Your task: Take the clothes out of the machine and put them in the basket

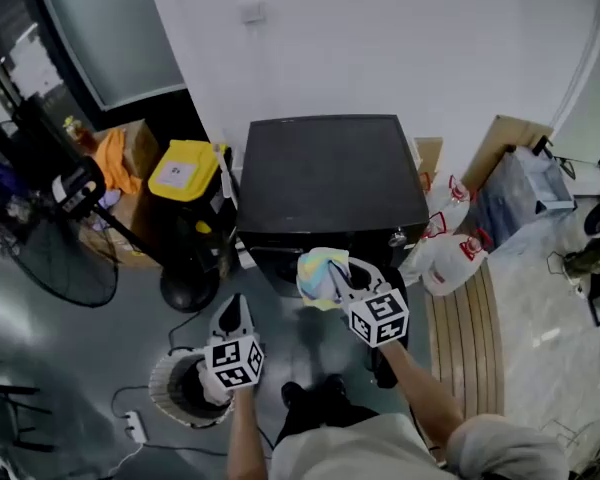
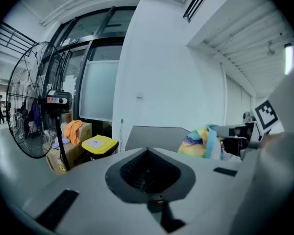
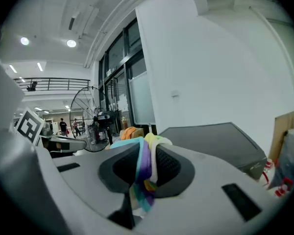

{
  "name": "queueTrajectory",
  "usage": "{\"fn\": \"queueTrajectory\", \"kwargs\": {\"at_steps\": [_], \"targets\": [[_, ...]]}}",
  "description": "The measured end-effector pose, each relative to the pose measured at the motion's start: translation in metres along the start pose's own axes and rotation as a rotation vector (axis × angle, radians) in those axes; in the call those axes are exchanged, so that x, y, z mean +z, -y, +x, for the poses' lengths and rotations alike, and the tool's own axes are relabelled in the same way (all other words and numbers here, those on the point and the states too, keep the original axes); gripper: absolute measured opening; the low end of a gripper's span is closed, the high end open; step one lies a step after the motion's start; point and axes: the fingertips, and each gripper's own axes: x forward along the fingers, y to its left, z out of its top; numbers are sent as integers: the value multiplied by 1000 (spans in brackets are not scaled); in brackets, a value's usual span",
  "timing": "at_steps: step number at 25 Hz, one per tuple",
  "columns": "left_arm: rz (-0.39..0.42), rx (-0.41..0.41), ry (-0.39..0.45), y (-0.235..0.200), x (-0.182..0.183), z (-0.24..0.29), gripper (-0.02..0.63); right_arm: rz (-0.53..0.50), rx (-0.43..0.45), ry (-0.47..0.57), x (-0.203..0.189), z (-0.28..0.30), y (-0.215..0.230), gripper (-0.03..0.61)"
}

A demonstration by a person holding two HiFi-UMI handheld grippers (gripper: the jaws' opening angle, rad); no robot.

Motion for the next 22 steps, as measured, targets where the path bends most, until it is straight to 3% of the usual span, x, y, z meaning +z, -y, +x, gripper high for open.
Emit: {"fn": "queueTrajectory", "kwargs": {"at_steps": [8, 15, 22], "targets": [[13, 109, 46, -21, 36, -59, 18, -74, 149, 29, 49, -7, -55, 67], [-22, 282, 51, -65, 30, -135, 18, -97, 316, 35, 63, 5, -123, 67], [-65, 476, 79, -121, 23, -229, 18, -116, 517, 35, 66, 19, -229, 67]]}}
